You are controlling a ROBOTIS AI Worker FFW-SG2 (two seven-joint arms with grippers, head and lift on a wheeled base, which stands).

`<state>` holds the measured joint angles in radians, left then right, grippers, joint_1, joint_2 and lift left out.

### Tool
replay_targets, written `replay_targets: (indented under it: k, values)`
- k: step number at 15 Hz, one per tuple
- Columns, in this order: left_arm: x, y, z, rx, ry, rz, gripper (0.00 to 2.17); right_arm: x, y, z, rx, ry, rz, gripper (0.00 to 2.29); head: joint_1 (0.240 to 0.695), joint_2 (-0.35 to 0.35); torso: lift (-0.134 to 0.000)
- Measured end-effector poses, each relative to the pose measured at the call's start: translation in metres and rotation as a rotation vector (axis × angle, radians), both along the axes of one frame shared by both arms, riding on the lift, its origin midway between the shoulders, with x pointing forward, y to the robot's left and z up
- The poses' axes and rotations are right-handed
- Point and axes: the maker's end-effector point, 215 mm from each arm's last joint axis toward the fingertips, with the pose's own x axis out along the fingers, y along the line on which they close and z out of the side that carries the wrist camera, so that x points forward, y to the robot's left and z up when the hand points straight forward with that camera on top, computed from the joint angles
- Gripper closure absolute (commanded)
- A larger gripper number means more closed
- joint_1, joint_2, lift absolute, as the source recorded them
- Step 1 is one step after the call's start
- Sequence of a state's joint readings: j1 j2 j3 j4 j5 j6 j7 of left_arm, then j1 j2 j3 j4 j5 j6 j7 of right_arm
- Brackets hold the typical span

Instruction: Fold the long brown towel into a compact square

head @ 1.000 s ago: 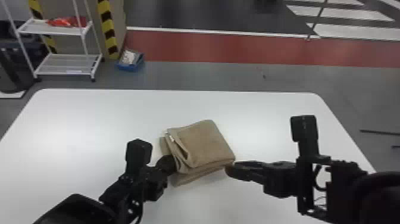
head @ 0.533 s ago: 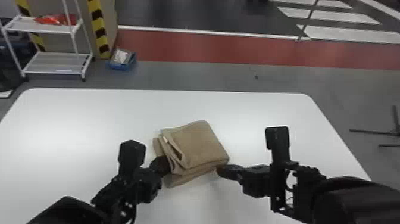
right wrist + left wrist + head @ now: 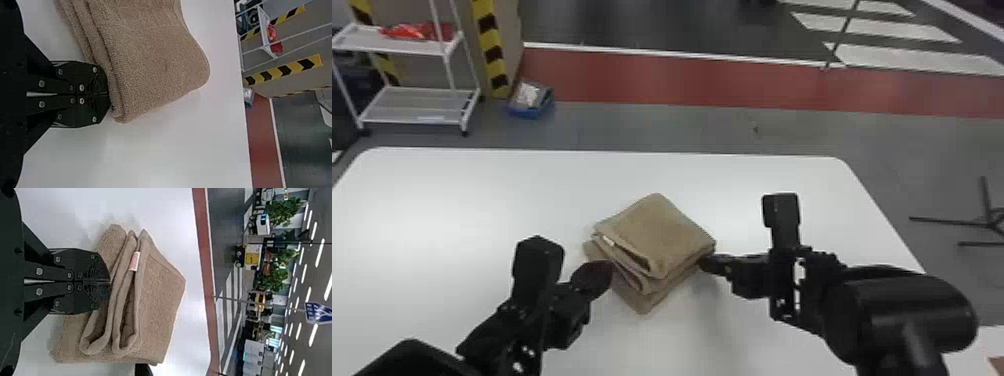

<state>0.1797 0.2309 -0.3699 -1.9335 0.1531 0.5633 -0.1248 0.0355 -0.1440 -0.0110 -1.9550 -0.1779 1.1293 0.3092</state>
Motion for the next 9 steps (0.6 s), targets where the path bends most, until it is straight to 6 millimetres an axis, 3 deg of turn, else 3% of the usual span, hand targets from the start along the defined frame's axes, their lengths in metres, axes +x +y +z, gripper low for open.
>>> replay_targets:
  k: [3,6,9]
  values:
    - [-0.008,0.016,0.014,0.071,-0.038,-0.004,1.97,0.023,-0.009,0.002,-0.016,-0.002,-0.023,2.01,0.695,-0.155,-0.118]
    - [-0.003,0.031,0.022,0.074,-0.05,0.007,1.97,0.055,-0.019,0.004,-0.007,-0.016,-0.065,2.01,0.695,-0.144,-0.118]
    - [0.006,0.045,0.027,0.048,-0.046,0.035,1.97,0.098,-0.009,0.012,0.004,-0.034,-0.06,2.01,0.695,-0.115,-0.118]
